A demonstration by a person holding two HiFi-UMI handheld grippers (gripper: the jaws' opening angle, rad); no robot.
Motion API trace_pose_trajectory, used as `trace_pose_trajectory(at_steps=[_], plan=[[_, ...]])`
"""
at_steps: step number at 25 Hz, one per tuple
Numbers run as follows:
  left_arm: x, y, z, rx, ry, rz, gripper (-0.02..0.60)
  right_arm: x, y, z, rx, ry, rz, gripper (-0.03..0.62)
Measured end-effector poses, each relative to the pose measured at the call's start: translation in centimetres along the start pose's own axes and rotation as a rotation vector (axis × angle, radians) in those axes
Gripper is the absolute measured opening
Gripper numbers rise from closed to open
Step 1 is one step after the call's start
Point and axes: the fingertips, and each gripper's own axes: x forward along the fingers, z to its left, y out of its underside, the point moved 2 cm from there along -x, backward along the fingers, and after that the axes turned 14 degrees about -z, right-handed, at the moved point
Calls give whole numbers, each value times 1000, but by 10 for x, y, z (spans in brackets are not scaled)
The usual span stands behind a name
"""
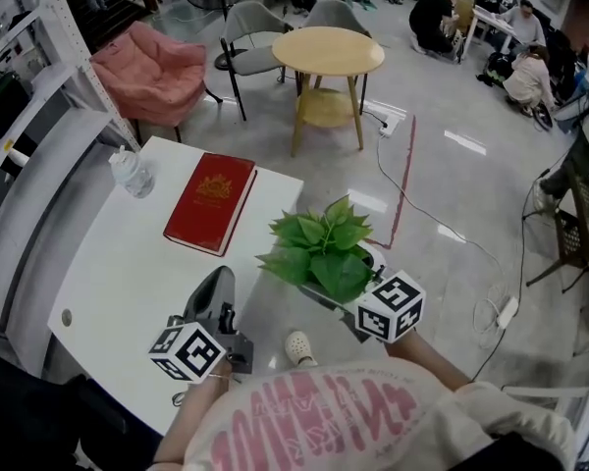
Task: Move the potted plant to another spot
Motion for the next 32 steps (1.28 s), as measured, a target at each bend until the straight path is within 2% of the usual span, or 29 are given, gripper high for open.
trace_pose_trajectory(at_steps=[8, 12, 16, 22, 26, 32], plan=[[56, -3, 7, 7, -20, -7, 3, 39, -17, -49, 11, -2, -13, 518], [70, 3, 9, 7, -67, -31, 3, 57, -18, -70, 8, -43, 5, 518], [79, 5, 14, 10, -151, -88, 3, 69, -14, -99, 10, -104, 42, 518], [81, 10, 16, 4, -339, -274, 3, 103, -5, -148, 18, -267, 146, 518], [76, 31, 11, -8, -447, -318, 3, 126, -5, -167, 7, -354, 177, 517], [48, 44, 6, 26, -589, -395, 3, 162, 0, -178, 7, -443, 185, 518]])
